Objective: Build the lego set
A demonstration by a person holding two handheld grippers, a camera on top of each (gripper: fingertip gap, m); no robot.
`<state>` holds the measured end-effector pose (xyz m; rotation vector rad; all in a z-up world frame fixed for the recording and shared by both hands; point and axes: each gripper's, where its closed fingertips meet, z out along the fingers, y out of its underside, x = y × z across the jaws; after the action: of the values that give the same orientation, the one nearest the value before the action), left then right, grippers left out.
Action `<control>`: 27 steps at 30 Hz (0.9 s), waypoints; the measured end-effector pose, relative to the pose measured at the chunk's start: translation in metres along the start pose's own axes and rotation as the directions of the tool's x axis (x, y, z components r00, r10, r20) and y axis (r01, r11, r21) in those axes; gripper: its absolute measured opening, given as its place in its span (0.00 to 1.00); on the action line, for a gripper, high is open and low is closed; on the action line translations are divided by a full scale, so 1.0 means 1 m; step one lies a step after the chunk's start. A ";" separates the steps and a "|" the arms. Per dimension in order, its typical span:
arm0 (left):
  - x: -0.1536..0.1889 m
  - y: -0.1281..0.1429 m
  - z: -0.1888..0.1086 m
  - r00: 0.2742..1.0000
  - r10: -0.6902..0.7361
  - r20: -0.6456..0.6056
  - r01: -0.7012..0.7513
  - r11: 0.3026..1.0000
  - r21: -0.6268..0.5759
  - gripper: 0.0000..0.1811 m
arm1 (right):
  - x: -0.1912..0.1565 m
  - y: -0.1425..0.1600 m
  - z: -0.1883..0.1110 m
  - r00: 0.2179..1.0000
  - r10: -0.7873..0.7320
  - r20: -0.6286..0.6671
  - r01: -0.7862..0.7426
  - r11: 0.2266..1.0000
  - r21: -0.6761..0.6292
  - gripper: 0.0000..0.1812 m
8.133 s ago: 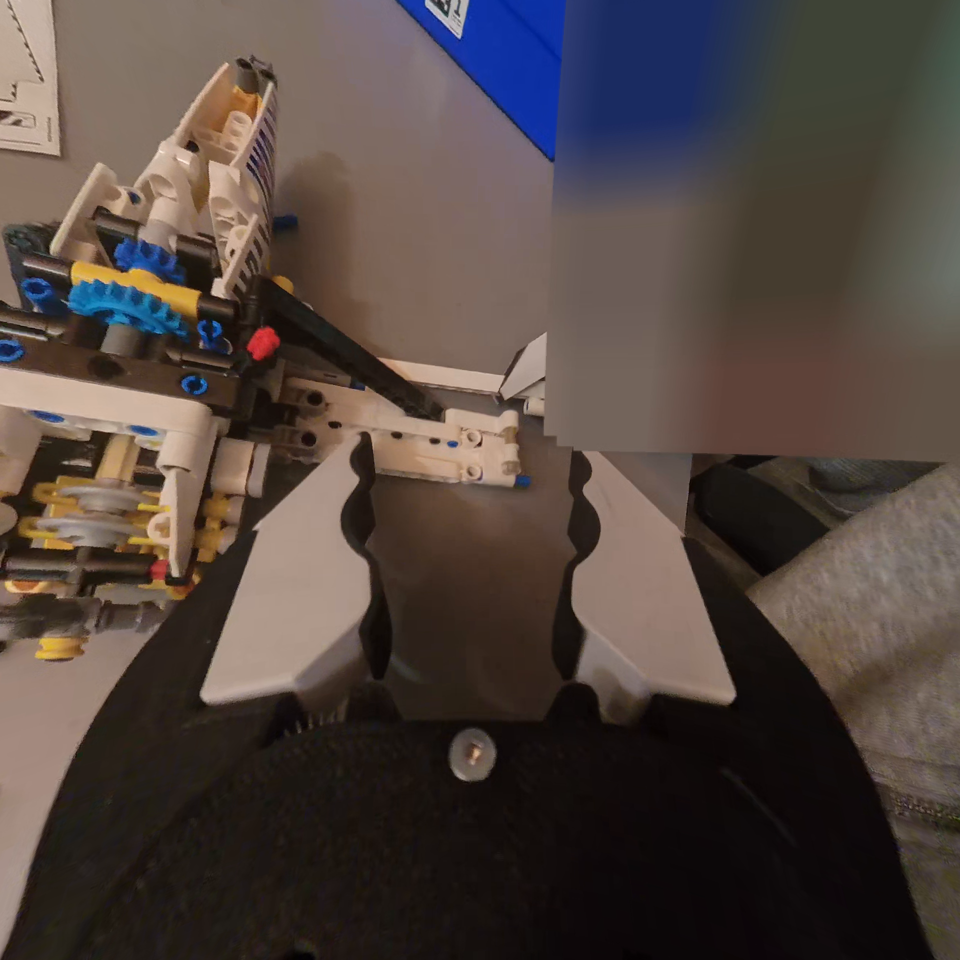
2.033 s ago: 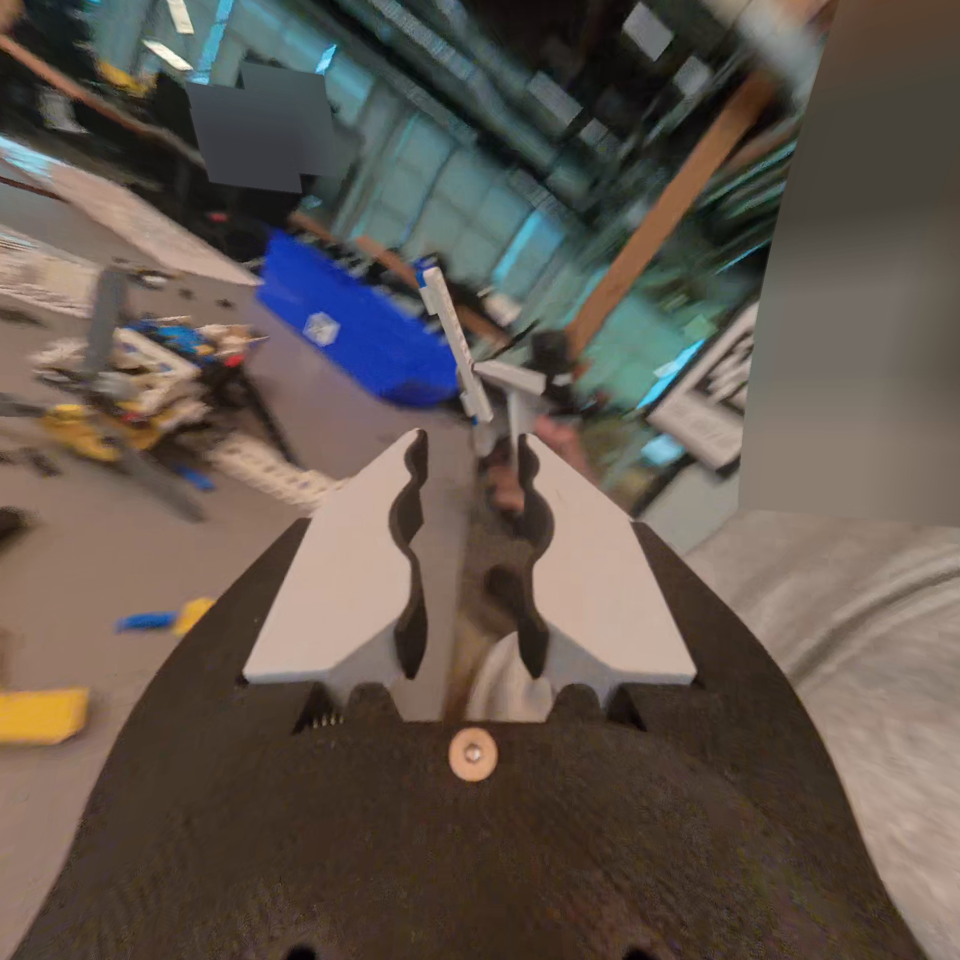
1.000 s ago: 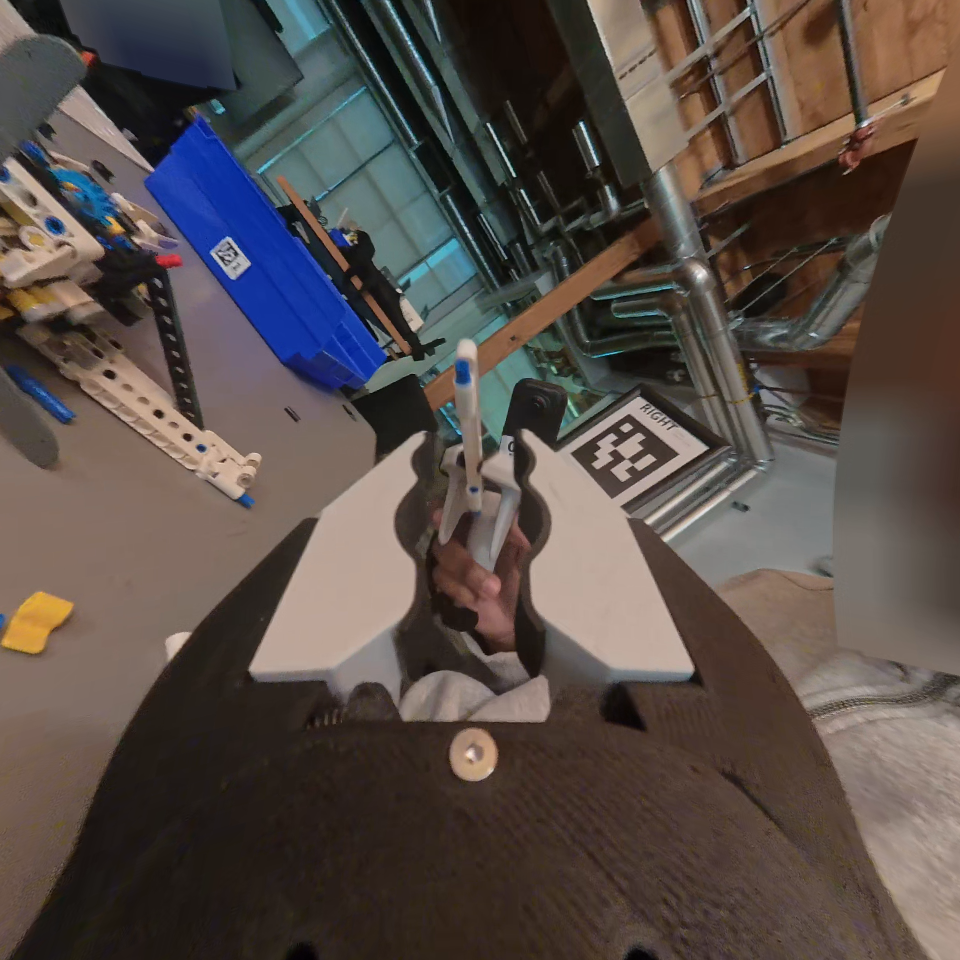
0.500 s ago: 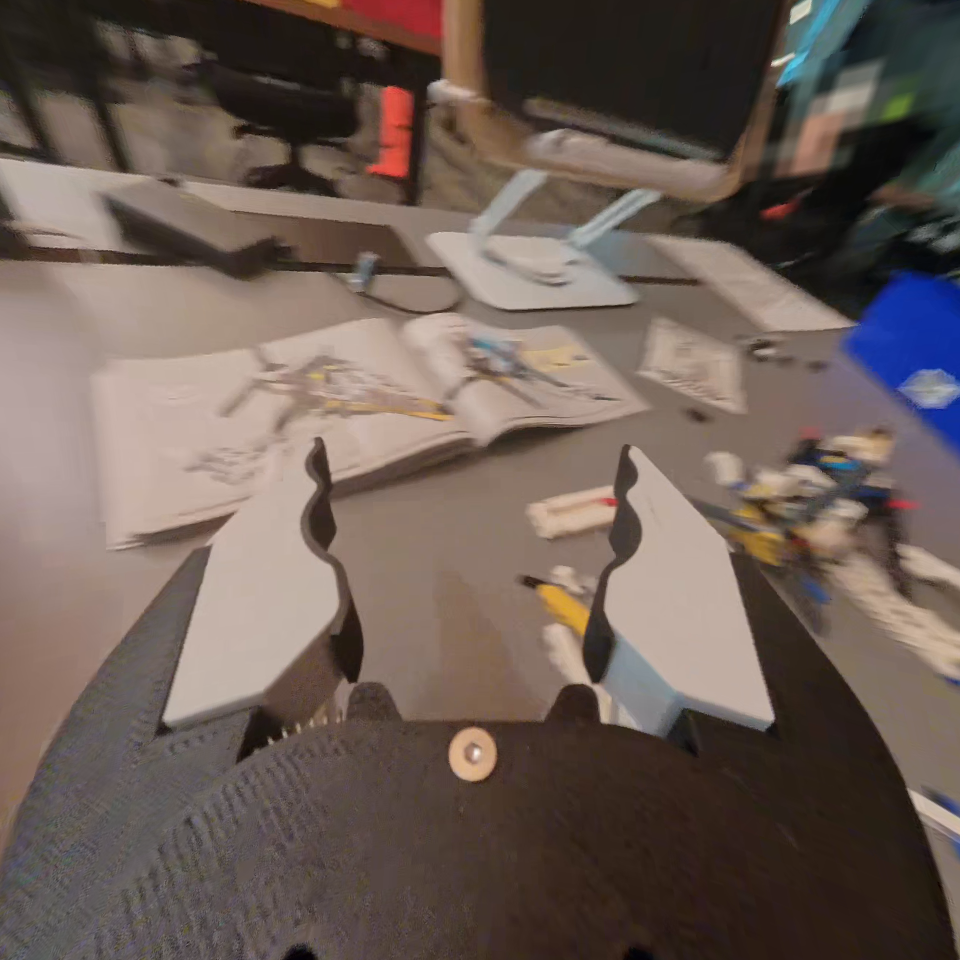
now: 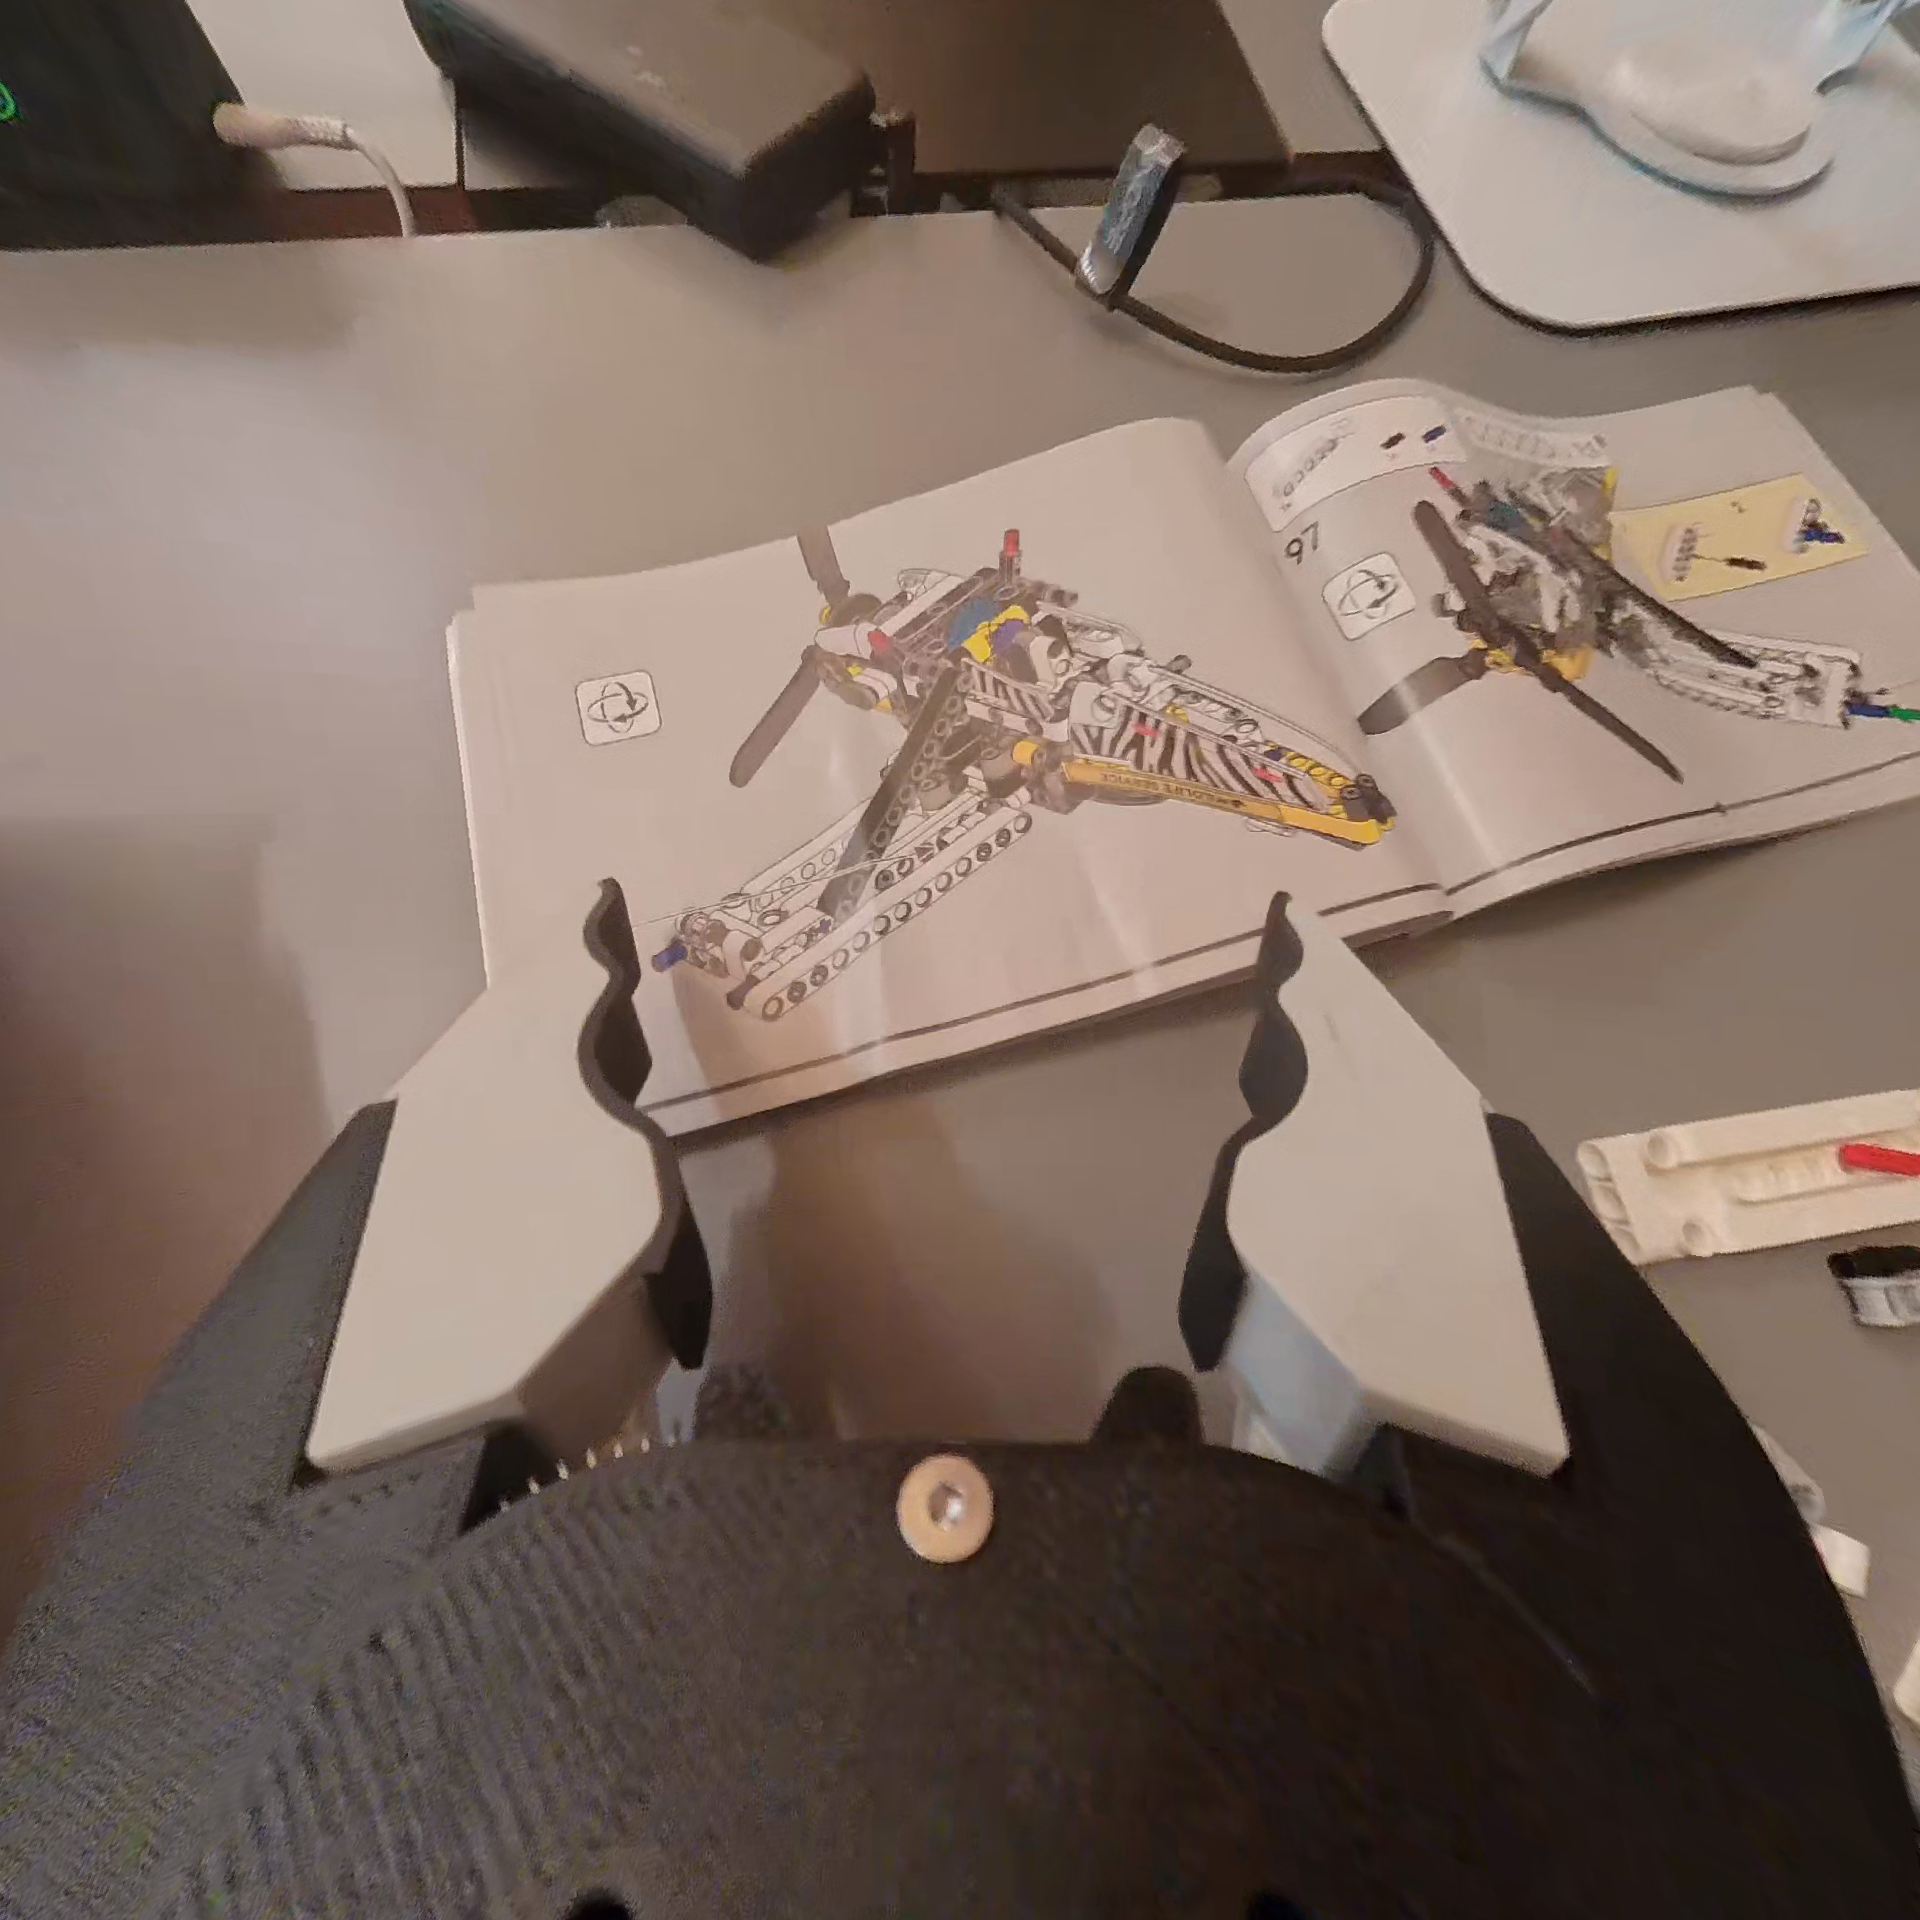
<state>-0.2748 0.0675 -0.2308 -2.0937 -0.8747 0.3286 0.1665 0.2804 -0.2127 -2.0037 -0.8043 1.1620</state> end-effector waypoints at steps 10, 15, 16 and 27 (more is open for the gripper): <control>-0.007 0.014 0.012 0.998 0.052 0.047 -0.047 0.993 -0.106 0.49 | -0.003 -0.008 0.004 0.988 0.061 0.141 -0.066 0.997 0.027 0.18; 0.009 0.010 0.016 0.988 0.157 0.003 -0.156 0.983 -0.094 0.16 | -0.003 -0.014 0.000 0.972 0.120 0.200 -0.134 0.989 0.059 0.17; 0.012 0.009 0.015 0.986 0.169 0.001 -0.168 0.982 -0.092 0.10 | -0.004 -0.013 0.000 0.972 0.117 0.202 -0.131 0.990 0.058 0.17; 0.123 -0.069 -0.005 0.903 0.333 -0.273 -0.270 0.932 0.243 0.15 | -0.010 -0.011 0.000 0.970 0.082 0.230 -0.097 0.994 0.053 0.16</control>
<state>-0.2158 0.1779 -0.1663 -2.0179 -0.3127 0.2286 0.1606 0.2789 -0.1986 -1.8939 -0.7836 1.4713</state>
